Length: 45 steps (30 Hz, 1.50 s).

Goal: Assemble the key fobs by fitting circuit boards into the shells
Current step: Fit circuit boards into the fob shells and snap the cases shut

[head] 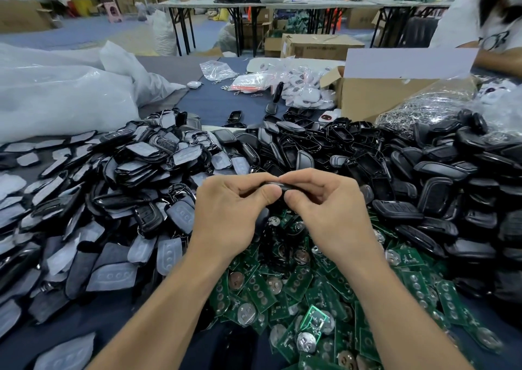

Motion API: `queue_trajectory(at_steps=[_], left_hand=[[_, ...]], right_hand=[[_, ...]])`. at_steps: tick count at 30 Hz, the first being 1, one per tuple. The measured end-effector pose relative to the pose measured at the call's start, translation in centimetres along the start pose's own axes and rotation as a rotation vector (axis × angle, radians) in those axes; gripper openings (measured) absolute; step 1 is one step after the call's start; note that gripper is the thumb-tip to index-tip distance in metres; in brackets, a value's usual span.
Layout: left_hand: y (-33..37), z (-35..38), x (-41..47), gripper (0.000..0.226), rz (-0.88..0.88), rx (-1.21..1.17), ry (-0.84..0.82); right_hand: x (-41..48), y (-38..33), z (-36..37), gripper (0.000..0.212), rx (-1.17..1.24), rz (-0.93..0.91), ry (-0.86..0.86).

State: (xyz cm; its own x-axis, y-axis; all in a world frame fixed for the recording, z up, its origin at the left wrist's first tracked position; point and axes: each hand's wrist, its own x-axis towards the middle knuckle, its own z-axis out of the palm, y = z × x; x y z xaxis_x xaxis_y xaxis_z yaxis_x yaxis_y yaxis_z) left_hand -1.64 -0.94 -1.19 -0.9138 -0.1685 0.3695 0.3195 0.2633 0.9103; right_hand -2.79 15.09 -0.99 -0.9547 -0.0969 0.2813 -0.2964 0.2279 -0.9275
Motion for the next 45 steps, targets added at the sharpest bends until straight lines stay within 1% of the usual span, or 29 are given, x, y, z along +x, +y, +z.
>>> queue_trajectory(at_steps=[2,4,5,6,8,10,11,13,17,22,27,31,34,35,36,38,39,40,41,43,44,45], left_hand=[[-0.2,0.0,0.0,0.038,0.019,0.033,-0.011],[-0.4,0.1,-0.1,0.026,0.024,0.048,-0.001],[-0.4,0.2,-0.1,0.018,0.010,0.029,0.014],[-0.5,0.3,-0.1,0.012,-0.012,-0.008,0.020],[-0.4,0.7,-0.2,0.013,-0.045,-0.092,-0.021],[-0.5,1.1,-0.2,0.015,-0.053,-0.120,-0.066],[-0.5,1.3,-0.2,0.015,-0.059,-0.128,-0.064],[-0.3,1.5,-0.4,0.014,-0.081,-0.174,-0.041],[0.0,1.7,-0.5,0.022,-0.218,-0.339,-0.021],[0.5,1.8,-0.5,0.027,-0.308,-0.356,0.040],[0.6,1.4,-0.4,0.033,-0.305,-0.358,0.072],[0.3,1.2,-0.2,0.036,-0.319,-0.324,0.050],[0.1,1.1,-0.3,0.043,-0.316,-0.292,0.038],[0.1,1.1,-0.4,0.048,-0.301,-0.298,0.037],[0.2,1.1,-0.4,0.051,-0.281,-0.312,0.043],[0.1,0.8,-0.3,0.052,-0.245,-0.325,0.081],[0.1,0.7,-0.2,0.050,-0.235,-0.322,0.110],[0.0,0.6,-0.1,0.046,-0.228,-0.315,0.138],[0.0,0.6,0.0,0.041,-0.226,-0.307,0.161],[0.0,0.7,0.0,0.030,-0.228,-0.285,0.199],[0.0,0.8,0.0,0.028,-0.224,-0.264,0.218],[0.0,0.8,-0.1,0.027,-0.218,-0.240,0.239]], right_hand=[[-0.1,0.0,0.1,0.024,-0.079,-0.014,0.004],[-0.2,0.0,0.1,0.023,-0.084,0.000,0.021],[-0.2,-0.1,0.1,0.022,-0.046,0.023,0.035],[-0.3,-0.1,0.2,0.020,0.033,0.066,0.054],[-0.4,-0.3,0.7,0.018,0.288,0.206,0.090],[-0.5,-0.6,1.3,0.016,0.589,0.344,0.089],[-0.5,-0.7,1.5,0.015,0.699,0.389,0.081],[-0.5,-0.9,1.7,0.015,0.785,0.438,0.059],[-0.6,-1.0,1.8,0.016,0.688,0.398,-0.036],[-0.8,-1.0,1.9,0.013,0.649,0.374,-0.093],[-0.8,-1.0,1.8,0.008,0.629,0.390,-0.133],[-0.8,-0.8,2.1,0.007,0.618,0.401,-0.154],[-0.3,-1.0,0.8,0.010,0.515,0.409,-0.217],[0.1,-1.1,-0.1,0.012,0.543,0.407,-0.196],[0.4,-1.1,-1.2,0.016,0.662,0.409,-0.130],[0.9,-1.1,-3.0,0.036,1.008,0.402,0.053],[1.1,-0.8,-3.6,0.047,1.063,0.394,0.131],[1.2,-0.4,-3.7,0.051,0.993,0.394,0.191],[1.2,0.0,-3.5,0.045,0.804,0.379,0.238],[0.9,0.6,-2.6,0.020,0.202,0.281,0.291],[0.7,0.8,-2.1,0.019,-0.087,0.207,0.266],[0.5,1.1,-1.5,0.025,-0.308,0.155,0.190]])
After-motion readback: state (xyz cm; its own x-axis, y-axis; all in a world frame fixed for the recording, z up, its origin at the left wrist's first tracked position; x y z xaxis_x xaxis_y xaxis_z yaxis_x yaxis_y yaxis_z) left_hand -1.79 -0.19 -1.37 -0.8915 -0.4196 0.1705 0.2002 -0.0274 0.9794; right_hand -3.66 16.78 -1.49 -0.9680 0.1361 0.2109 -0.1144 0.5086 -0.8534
